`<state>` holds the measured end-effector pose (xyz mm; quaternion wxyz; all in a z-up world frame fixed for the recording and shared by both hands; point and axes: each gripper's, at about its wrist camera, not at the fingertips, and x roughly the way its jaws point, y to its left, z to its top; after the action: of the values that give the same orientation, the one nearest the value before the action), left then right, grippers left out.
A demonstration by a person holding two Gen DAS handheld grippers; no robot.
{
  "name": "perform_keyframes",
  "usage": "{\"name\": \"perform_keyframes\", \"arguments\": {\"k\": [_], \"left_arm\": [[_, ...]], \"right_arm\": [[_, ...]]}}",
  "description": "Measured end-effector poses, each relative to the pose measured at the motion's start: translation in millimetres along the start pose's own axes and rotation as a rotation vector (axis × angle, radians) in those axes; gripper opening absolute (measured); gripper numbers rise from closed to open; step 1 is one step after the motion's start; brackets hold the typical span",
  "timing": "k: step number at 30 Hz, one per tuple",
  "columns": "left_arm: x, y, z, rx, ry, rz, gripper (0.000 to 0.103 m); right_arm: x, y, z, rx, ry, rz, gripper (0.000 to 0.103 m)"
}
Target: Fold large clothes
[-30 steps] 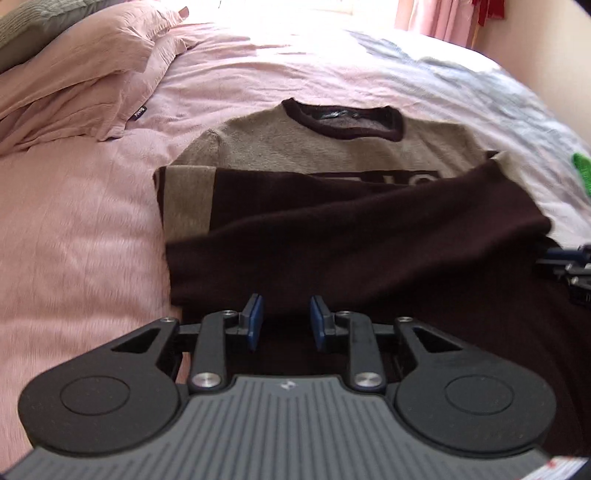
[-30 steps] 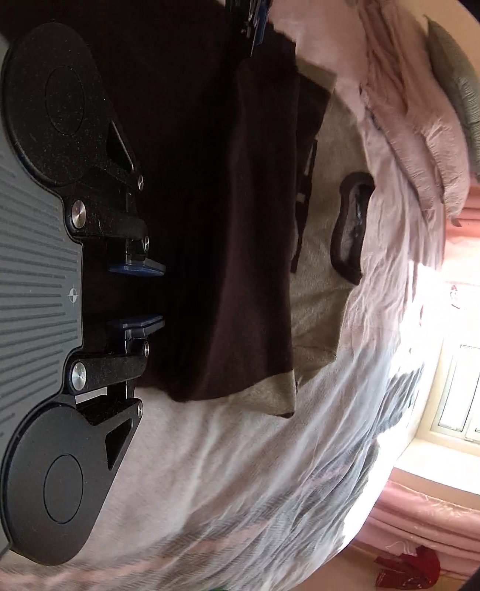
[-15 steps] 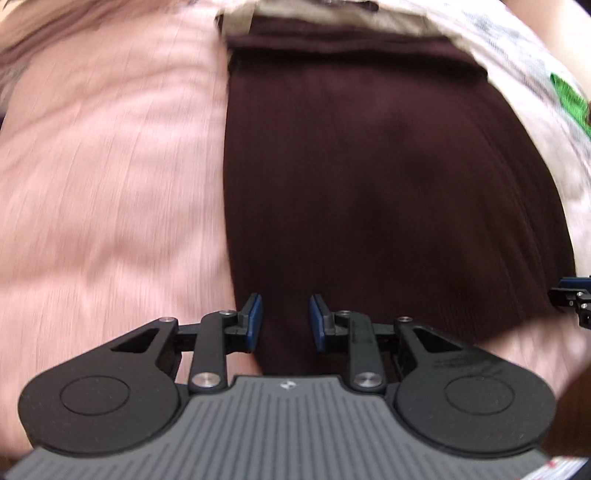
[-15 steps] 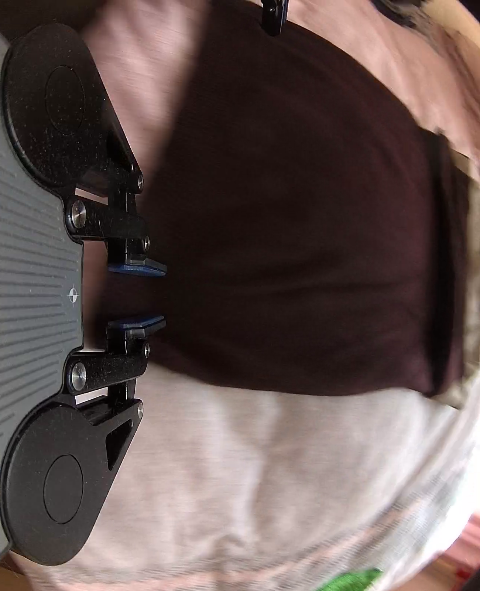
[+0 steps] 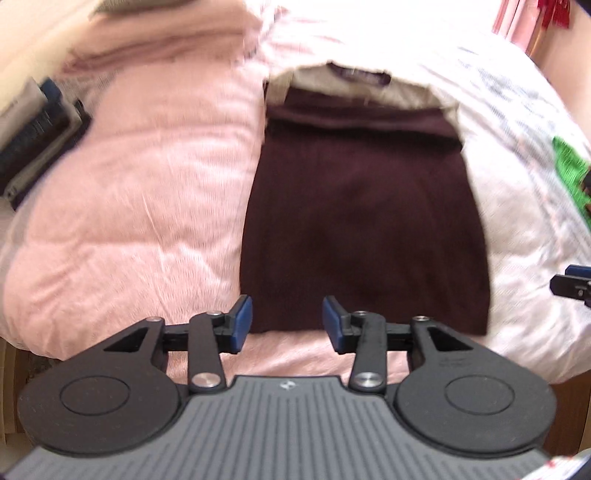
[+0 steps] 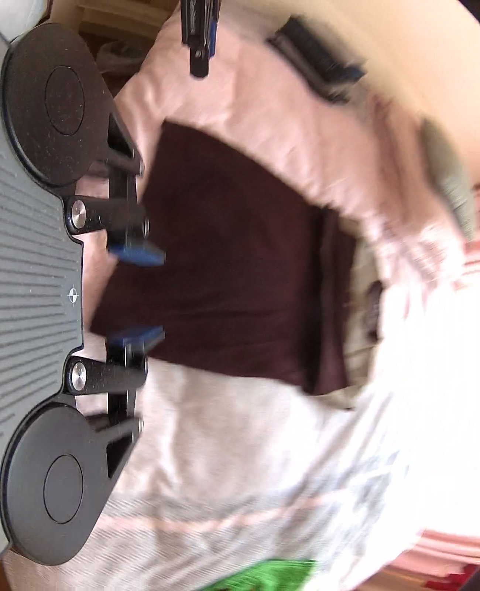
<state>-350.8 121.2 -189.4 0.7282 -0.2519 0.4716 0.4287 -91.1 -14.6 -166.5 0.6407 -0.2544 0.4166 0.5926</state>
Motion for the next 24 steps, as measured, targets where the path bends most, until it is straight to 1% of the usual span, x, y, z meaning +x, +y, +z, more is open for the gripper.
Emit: {"name": "perform_keyframes", "arguments": {"k": [1,3,5,6,9,13,18,21,24], "left_arm": [[-11.3,-5.7,1.0,0.006,-0.015,0.003,0.039],[-33.4,-16.4,0.7,0.029,-0.043,0.014,0.042],[-53.1,-24.9,-3.1,0.049,-0.072,0.023,0.049],[-58.6,-28.0,-1.2,0.058,-0.082,0.026,0.049],[-74.7,-37.4,-3.1,0.071,-0.101,0.021,0.05],[-90.5,-39.0,-8.8,0.077,-0.104,0.004,0.052],[-93.2,-39.9,-10.5,0.099,-0.096,-0.013,0.052],[-86.9,-38.8,-10.9,0.113,-0.088,-0.013,0.056],[-74.1,-28.5,-13.3,0.107,-0.067,-0.027,0.056]], "right_arm": [[-9.6,2.5,-0.9,-0.006,-0.021,0.007,0.056],[-26.8,5.7,-4.2,-0.013,-0.05,0.013,0.056],[-38.7,6.7,-6.8,-0.01,-0.062,0.016,0.056],[-47.3,9.2,-8.2,-0.009,-0.065,0.016,0.056],[-58.9,15.9,-12.3,-0.008,-0.057,0.009,0.056],[-73.8,11.5,-18.7,0.008,-0.041,0.003,0.056],[-75.1,7.9,-24.5,0.029,-0.024,-0.001,0.057],[-68.9,5.6,-25.4,0.039,-0.013,0.003,0.056],[-57.7,1.8,-26.5,0.061,0.006,0.007,0.056]]}}
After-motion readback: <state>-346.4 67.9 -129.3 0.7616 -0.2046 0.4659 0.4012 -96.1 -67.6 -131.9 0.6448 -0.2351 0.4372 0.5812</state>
